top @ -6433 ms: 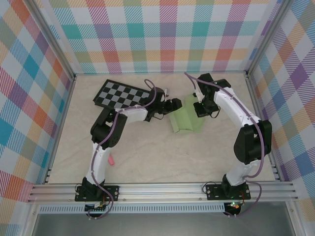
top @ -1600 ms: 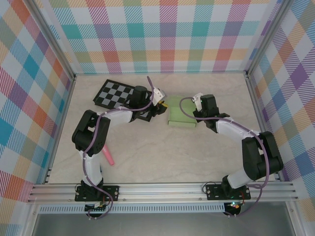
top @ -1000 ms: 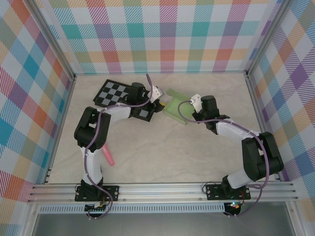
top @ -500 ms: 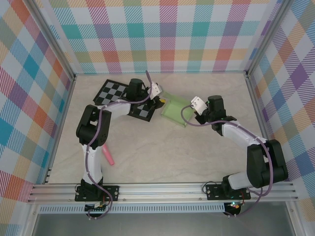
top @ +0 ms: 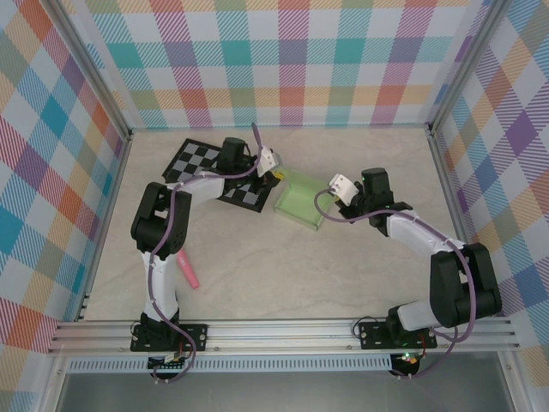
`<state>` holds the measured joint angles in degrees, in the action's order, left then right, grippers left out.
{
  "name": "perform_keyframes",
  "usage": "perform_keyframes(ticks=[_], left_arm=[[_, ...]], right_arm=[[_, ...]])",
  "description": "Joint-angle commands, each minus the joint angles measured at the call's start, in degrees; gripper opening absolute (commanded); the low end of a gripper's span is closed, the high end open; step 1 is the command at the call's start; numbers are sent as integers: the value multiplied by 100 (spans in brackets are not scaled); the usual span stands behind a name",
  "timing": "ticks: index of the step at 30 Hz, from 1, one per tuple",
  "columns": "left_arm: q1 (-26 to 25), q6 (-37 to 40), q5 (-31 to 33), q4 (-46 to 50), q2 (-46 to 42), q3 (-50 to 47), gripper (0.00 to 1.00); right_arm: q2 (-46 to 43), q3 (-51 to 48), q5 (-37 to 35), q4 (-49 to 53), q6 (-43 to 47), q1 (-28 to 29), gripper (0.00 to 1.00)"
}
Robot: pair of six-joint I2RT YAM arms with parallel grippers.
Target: Fold the paper box
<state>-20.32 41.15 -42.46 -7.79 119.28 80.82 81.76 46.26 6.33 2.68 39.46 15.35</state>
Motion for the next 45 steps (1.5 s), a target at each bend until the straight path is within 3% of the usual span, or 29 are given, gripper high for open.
perform_keyframes(ticks=[1, 4, 7, 17, 26, 32, 45], left_arm=[[-30, -282, -256, -231, -120, -157, 16], [-175, -810, -24, -499, -241, -301, 9], [-325, -1499, 98, -870, -295, -380, 8], [-860, -3410, 1217, -1738, -478, -662, 7], [-1364, -3783, 2190, -2340, -621, -1422, 5], [-1528, -3846, 2721, -2533, -657, -1579, 5], [-1973, -4126, 3334, -3355, -567, -2119, 6]], right_arm=[[288, 403, -565, 122, -946, 63, 0], [393, 482, -1247, 107, -1722, 253, 0], [378, 513, -1328, -34, -2324, 410, 0], [811, 733, -2021, -225, -3015, 814, 0], [1313, 1208, -3119, 77, -4167, 1314, 0], [1455, 1274, -3429, 114, -4530, 1524, 0], [833, 70, -3348, -690, -4603, 1618, 0]])
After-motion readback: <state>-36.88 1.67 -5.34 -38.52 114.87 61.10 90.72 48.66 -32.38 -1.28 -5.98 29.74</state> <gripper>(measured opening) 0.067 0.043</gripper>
